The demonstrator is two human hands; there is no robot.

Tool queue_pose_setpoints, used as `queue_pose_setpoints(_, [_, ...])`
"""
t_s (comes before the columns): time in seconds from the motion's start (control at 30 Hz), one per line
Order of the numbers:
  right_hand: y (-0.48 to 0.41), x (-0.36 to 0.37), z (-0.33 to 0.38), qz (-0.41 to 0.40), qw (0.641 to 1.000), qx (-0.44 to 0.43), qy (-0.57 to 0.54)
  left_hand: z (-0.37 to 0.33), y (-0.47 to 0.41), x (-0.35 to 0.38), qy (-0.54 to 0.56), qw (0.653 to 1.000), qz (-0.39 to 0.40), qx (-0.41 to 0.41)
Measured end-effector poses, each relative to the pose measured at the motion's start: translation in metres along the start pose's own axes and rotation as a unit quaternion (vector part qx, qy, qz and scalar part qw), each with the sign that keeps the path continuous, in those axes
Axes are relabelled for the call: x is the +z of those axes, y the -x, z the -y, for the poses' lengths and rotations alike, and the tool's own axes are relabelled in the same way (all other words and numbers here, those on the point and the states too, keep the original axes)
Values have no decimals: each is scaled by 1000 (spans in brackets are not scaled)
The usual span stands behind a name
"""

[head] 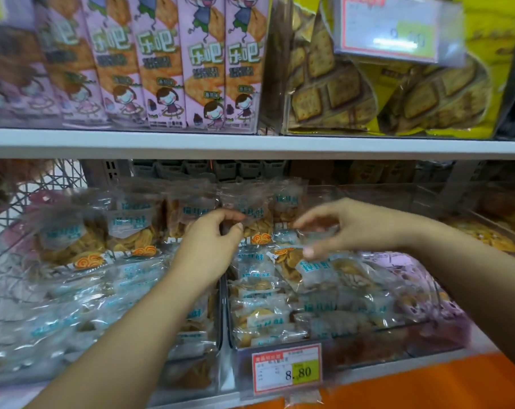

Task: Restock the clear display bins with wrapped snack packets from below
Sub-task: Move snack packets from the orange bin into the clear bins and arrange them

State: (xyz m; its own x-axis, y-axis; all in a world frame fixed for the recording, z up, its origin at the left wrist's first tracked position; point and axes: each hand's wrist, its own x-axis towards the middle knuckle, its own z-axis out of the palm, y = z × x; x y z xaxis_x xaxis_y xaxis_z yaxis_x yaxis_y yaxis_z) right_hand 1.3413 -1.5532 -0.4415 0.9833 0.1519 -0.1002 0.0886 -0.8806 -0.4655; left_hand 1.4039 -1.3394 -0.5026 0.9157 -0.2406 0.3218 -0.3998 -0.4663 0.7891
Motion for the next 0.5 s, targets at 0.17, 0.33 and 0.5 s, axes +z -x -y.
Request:
queue_pose_setpoints(0.17, [16, 24, 5, 54, 991, 3, 125, -8, 6, -5, -82, 997, -10, 10])
queue_pose_setpoints(0.33, [20, 20, 2, -63, 994, -55, 70, -32, 15, -12, -154, 981, 61, 99])
queue_pose_setpoints(0.5, [20, 17, 8, -169, 935, 33, -309, -48, 21, -1, -113, 972, 147, 143])
